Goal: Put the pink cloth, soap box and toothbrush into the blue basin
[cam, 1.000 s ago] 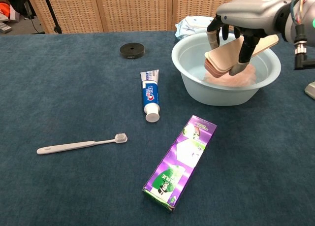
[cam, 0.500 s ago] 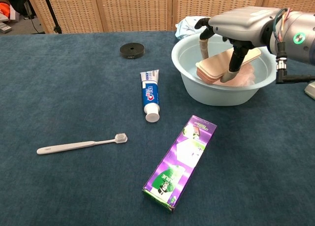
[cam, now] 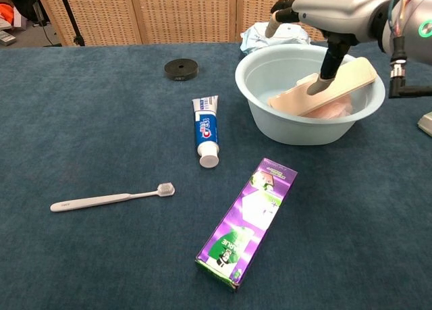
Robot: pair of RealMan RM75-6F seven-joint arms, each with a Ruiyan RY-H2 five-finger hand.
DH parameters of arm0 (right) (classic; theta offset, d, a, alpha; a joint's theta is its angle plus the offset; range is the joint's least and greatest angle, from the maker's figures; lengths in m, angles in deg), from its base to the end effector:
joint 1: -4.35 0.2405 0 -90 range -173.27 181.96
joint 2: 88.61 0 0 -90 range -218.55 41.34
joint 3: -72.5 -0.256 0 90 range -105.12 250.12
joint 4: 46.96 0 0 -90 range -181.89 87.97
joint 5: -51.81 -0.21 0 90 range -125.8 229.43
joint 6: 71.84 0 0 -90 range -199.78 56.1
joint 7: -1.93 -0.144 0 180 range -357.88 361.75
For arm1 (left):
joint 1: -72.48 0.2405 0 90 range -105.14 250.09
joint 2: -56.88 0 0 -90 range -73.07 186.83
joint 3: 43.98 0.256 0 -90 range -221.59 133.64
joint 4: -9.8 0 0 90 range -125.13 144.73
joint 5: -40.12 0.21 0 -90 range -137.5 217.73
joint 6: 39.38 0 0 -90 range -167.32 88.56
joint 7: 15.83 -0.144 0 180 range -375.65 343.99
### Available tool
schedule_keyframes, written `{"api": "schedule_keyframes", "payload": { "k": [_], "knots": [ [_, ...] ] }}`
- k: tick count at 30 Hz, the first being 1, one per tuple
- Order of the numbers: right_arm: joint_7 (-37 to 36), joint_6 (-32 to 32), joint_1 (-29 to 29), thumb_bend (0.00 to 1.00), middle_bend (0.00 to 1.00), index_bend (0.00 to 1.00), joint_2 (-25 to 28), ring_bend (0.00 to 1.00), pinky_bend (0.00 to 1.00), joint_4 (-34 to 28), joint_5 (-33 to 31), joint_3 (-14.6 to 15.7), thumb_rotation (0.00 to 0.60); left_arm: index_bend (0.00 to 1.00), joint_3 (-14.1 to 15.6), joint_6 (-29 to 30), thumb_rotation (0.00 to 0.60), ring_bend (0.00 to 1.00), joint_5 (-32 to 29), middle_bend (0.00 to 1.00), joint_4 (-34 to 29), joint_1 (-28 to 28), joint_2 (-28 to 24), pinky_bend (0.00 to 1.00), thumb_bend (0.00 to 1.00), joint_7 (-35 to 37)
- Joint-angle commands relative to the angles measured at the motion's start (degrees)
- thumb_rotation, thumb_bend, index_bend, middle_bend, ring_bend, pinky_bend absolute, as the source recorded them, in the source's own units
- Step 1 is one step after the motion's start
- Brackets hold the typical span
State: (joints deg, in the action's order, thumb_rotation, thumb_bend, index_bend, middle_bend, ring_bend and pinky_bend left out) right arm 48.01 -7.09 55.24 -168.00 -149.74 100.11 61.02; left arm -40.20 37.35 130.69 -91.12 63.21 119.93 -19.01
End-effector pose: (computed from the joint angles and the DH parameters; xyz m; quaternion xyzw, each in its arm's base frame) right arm -0.0862 -0.3466 0.0377 0.7634 -0.2652 0.3306 0.4875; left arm -0.2740 0.1705 0.1148 -0.6717 -0.4346 -0.3629 0.4778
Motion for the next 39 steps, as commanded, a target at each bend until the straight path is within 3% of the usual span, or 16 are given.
{"api": "schedule_keyframes", "payload": {
  "k": [1, 7, 16, 25, 39],
  "knots": [
    [0.81, 0.97, -0.72, 0.1, 0.0, 0.16, 2.23, 0.0, 0.15, -2.06, -0.82, 0.5, 0.6, 0.0, -0.05, 0.06, 0.6, 0.0, -0.01, 0.0, -0.01, 0.0, -0.05, 0.0, 0.24, 0.05],
    [0.96, 4.27, -4.36, 0.1, 0.0, 0.16, 8.49, 0.0, 0.15, -8.81, 0.06, 3.4, 0.6, 0.0, -0.09, -0.05, 0.6, 0.0, -0.26, 0.0, -0.01, 0.0, 0.02, 0.0, 0.24, -0.32],
    [-5.83, 10.05, -14.37, 0.1, 0.0, 0.16, 14.72, 0.0, 0.15, -16.02, 13.22, 11.96, 0.6, 0.0, 0.26, -0.18, 0.6, 0.0, 0.14, 0.0, -0.31, 0.07, 0.56, 0.0, 0.24, -2.16],
    [-11.3, 11.03, -21.67, 0.1, 0.0, 0.16, 13.54, 0.0, 0.15, -13.29, 20.34, 17.93, 0.6, 0.0, 0.52, -0.62, 0.6, 0.0, 0.1, 0.0, -0.41, 0.04, 0.89, 0.0, 0.24, -3.03],
    [-17.32, 13.67, -30.1, 0.1, 0.0, 0.18, 10.45, 0.0, 0.15, -6.6, 28.1, 21.29, 0.6, 0.0, 0.73, -1.31, 0.6, 0.0, -0.33, 0.0, -0.94, -0.08, 1.16, 0.0, 0.24, -3.86]
  ]
}}
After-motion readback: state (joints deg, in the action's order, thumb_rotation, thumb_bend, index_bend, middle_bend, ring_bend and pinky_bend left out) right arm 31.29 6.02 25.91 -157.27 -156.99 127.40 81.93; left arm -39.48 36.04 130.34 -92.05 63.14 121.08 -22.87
